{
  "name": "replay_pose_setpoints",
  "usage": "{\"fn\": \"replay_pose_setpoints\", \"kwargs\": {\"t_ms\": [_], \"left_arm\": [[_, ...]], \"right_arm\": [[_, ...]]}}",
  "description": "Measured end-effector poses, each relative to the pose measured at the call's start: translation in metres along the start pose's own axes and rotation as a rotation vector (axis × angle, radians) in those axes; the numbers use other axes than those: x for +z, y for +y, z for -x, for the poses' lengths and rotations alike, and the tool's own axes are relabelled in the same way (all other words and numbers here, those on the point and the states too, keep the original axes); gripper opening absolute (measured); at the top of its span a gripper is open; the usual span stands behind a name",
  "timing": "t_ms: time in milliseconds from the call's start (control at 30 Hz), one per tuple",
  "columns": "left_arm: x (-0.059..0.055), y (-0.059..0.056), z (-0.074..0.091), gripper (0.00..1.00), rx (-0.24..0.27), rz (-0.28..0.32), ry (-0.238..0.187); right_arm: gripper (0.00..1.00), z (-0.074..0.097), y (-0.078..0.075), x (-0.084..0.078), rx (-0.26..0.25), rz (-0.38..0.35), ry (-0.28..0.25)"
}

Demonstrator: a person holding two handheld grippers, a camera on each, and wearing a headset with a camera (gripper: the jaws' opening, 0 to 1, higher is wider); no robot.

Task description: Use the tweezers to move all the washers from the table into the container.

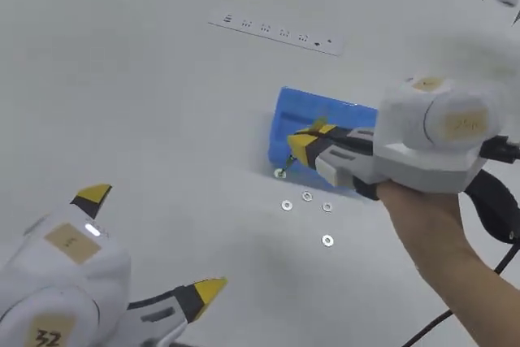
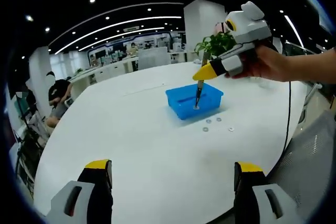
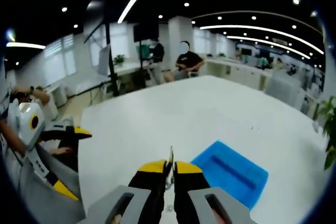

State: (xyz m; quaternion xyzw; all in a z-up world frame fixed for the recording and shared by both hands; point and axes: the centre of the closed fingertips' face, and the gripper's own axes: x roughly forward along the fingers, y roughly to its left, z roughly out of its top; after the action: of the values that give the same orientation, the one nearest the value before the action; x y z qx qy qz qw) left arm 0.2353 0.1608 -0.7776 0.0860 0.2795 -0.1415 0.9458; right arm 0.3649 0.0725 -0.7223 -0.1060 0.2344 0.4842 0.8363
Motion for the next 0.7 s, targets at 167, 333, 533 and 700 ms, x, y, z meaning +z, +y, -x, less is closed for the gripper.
{"fn": "replay_pose_setpoints", "kwargs": {"t_ms": [167, 333, 533, 700], "left_arm": [[-0.004, 0.002, -0.001, 0.99, 0.007, -0.009, 0.018], [-0.004, 0.002, -0.001, 0.99, 0.008, -0.013, 0.023], [-0.006, 0.001, -0.002, 0.99, 0.0, -0.004, 0.034], [-0.006, 0.002, -0.002, 0.99, 0.002, -0.001, 0.031]], "right_arm": [[0.01, -0.005, -0.019, 0.014, -0.06, 0.017, -0.03], [0.01, -0.015, -0.05, 0.01, -0.166, -0.009, -0.029], [0.01, -0.034, -0.065, -0.01, -0.196, -0.01, 0.02], [0.01, -0.046, -0.069, -0.025, -0.206, -0.016, 0.06]]}}
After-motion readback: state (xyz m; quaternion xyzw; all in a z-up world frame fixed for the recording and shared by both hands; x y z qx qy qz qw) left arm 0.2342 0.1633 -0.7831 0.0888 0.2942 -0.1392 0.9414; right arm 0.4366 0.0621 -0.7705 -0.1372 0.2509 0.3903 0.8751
